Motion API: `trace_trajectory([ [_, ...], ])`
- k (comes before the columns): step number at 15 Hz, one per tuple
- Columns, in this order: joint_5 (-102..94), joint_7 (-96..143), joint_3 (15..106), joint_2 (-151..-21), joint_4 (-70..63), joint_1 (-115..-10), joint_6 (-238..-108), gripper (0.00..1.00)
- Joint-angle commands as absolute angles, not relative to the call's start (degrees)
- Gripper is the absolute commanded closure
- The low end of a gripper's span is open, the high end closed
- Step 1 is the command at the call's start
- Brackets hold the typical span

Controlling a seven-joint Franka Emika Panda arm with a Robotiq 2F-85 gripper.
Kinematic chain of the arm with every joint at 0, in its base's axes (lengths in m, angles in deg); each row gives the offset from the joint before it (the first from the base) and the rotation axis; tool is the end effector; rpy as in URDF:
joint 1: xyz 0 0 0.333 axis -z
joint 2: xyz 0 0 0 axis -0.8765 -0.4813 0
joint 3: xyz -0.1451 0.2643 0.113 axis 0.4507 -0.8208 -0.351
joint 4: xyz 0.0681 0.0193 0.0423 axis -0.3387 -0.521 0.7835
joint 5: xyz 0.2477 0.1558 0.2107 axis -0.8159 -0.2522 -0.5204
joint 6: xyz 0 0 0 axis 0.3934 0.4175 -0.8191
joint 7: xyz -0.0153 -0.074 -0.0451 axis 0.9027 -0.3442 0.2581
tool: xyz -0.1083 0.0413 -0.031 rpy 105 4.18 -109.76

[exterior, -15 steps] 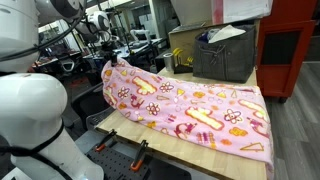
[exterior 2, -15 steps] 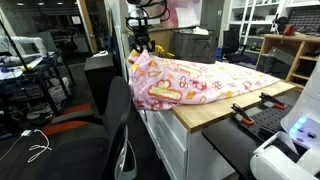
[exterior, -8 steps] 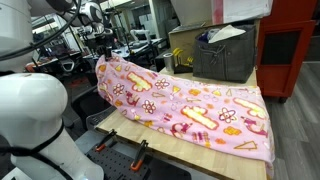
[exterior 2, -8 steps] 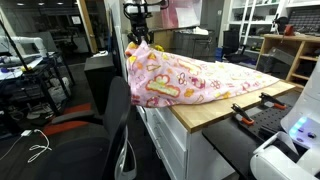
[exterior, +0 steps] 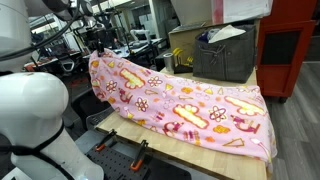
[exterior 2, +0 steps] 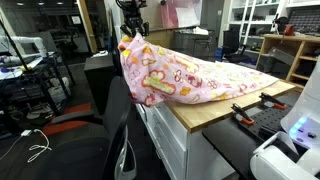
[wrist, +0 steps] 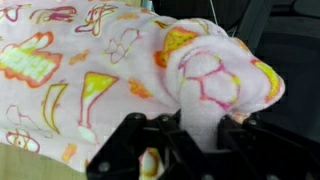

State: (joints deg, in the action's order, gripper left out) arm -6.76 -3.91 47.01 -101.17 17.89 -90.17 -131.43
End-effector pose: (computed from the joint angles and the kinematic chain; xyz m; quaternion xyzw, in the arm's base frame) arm 0.5361 0.3957 0.4387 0.9945 0.0532 -0.0896 0.0101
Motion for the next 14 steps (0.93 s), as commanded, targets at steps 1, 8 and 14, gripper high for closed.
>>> trace_trajectory([
  [1,-6.03,-3.21,46.03,-103.08,25.42,-91.95,-126.35,0.97],
  [8,-4.39,-3.43,46.11,-107.94,35.33,-97.18,-120.55,0.97],
  [14,-3.27,-3.96,46.39,-115.98,49.3,-101.69,-115.17,0.97],
])
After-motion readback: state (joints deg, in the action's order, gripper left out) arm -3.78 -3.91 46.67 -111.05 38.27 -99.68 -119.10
